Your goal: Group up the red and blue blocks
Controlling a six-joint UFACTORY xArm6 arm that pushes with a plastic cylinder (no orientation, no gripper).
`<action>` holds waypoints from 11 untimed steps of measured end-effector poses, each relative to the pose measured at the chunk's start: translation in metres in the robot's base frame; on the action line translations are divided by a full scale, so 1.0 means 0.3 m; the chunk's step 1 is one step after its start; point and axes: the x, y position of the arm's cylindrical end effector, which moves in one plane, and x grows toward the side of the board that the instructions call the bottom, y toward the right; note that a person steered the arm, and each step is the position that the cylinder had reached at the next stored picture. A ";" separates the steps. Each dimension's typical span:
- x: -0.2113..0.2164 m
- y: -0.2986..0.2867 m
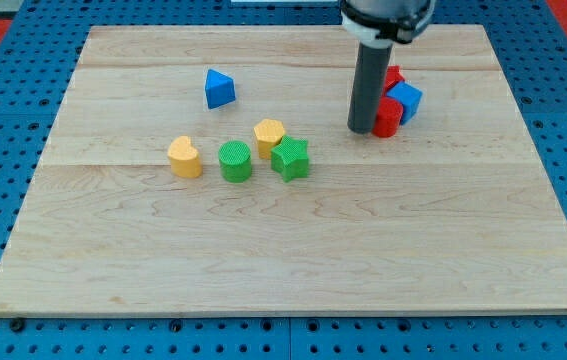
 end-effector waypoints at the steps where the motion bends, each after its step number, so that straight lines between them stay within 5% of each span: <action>1: -0.031 -0.010; 2: 0.076 -0.101; 6: -0.169 -0.961; 10: -0.149 0.079; 11: -0.158 -0.171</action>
